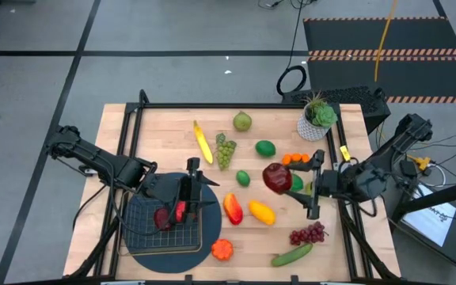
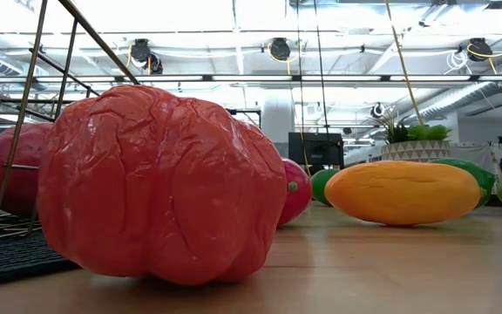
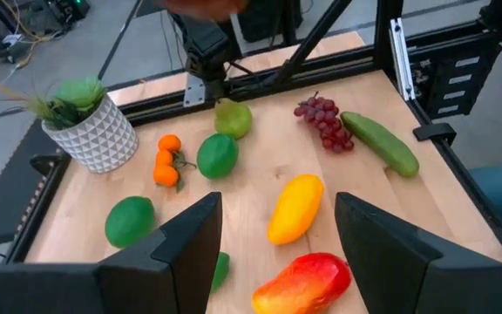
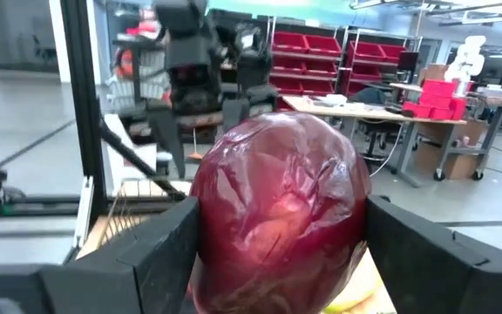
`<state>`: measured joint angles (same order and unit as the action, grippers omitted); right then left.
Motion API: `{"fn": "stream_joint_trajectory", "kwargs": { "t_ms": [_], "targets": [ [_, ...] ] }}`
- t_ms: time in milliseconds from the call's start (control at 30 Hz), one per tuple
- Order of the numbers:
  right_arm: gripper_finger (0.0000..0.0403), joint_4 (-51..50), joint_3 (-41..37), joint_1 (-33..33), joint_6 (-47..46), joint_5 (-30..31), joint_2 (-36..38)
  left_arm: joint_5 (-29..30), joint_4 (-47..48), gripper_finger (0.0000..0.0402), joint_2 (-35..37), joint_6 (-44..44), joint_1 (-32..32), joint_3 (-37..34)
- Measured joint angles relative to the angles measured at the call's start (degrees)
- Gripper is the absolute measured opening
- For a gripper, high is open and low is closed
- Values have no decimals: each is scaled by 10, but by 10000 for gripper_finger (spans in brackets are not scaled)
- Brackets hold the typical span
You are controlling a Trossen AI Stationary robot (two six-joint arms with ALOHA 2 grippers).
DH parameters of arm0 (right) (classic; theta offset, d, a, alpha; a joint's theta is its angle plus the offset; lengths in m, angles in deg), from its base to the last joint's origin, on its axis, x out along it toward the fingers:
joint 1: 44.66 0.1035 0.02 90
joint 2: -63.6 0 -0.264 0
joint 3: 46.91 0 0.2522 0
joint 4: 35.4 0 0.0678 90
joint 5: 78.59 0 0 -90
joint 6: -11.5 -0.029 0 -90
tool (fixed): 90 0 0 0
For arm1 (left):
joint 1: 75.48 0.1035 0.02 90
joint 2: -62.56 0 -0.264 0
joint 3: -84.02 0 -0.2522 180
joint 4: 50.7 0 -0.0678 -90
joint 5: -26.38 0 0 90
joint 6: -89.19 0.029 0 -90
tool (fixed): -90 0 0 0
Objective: Build produce basket
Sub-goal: Put the dark red apple into the gold wire basket
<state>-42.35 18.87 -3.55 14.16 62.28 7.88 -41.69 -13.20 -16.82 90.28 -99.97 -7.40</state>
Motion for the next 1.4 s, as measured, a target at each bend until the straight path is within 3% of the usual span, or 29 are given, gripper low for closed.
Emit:
{"fn": "stream_joint_trajectory", "kwargs": {
  "t_ms": [267, 633, 767, 1167, 1400],
  "targets": [
    [294, 181, -59, -18, 106, 0, -2, 5, -22, 223, -13, 15, 8, 0],
    [294, 381, -137, -25, 197, -1, 2, 6, -155, 223, -47, 51, 33, 0],
    [295, 398, -144, -24, 211, -4, 8, 7, -170, 223, -47, 44, 41, 0],
    [295, 396, -150, -38, 271, -123, -10, 5, -179, 227, -47, 27, 43, 0],
    [295, 398, -150, -38, 352, -152, -40, -9, -192, 286, -47, 34, 37, 0]
  ]
}}
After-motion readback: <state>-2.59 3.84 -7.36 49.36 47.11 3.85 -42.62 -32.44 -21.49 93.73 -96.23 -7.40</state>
